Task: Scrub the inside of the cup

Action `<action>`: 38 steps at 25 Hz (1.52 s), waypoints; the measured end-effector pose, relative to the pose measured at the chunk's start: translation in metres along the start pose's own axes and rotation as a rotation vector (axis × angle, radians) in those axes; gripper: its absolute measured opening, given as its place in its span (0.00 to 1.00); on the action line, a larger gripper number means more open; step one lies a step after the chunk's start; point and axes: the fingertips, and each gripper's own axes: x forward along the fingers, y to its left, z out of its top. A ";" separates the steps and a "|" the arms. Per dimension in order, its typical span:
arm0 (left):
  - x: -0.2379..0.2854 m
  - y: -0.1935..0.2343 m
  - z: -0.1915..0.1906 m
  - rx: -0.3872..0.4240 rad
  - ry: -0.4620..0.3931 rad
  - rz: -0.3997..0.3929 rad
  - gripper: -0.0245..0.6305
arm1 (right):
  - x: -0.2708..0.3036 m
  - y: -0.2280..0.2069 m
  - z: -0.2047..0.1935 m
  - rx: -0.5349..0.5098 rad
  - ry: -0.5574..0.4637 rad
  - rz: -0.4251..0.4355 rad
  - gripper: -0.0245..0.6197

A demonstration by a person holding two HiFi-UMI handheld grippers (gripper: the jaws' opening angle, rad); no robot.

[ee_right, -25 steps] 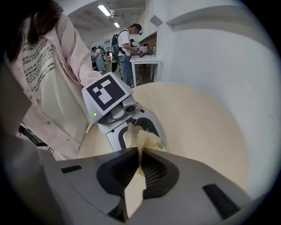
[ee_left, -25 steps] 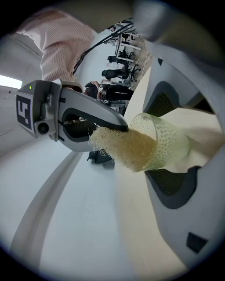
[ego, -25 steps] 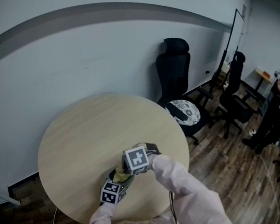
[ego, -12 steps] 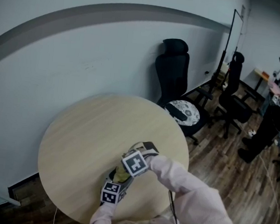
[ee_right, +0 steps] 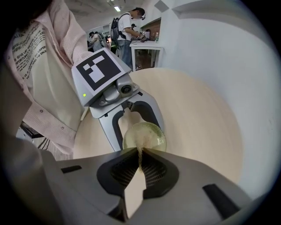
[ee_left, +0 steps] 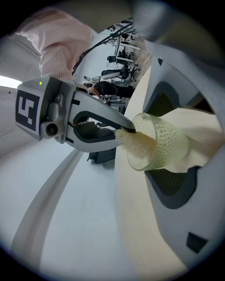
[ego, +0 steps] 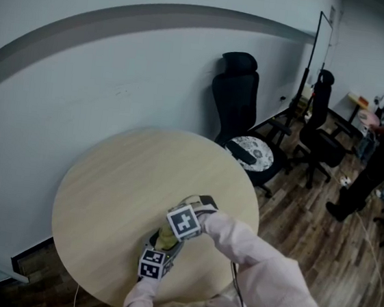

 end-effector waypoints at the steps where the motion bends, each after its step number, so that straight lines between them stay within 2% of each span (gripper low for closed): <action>1: 0.000 0.000 0.000 0.003 -0.002 0.003 0.60 | 0.000 -0.001 0.003 0.017 -0.011 -0.005 0.08; 6: 0.000 0.000 0.001 -0.006 0.001 -0.005 0.60 | 0.003 -0.007 0.007 0.137 -0.031 -0.007 0.08; 10: 0.000 -0.001 0.001 -0.008 -0.003 -0.005 0.60 | 0.006 0.013 -0.006 0.257 0.053 0.095 0.08; 11: 0.000 -0.002 0.001 -0.008 -0.002 -0.005 0.60 | 0.009 0.012 -0.009 0.275 0.061 0.096 0.08; 13: 0.000 -0.002 0.002 -0.007 0.000 -0.003 0.60 | 0.014 0.004 -0.009 0.298 0.046 0.079 0.08; 22: -0.001 -0.001 0.002 -0.005 -0.002 -0.008 0.60 | 0.013 0.006 -0.006 0.447 0.006 0.150 0.08; 29: 0.000 -0.002 0.002 -0.004 0.000 -0.011 0.60 | 0.014 0.013 -0.001 0.535 -0.007 0.244 0.08; 35: 0.000 -0.002 -0.006 -0.021 0.019 -0.017 0.60 | 0.014 0.018 0.010 0.651 -0.070 0.324 0.08; 38: -0.001 -0.002 0.000 -0.008 0.002 -0.013 0.60 | 0.013 0.018 0.015 0.706 -0.104 0.350 0.08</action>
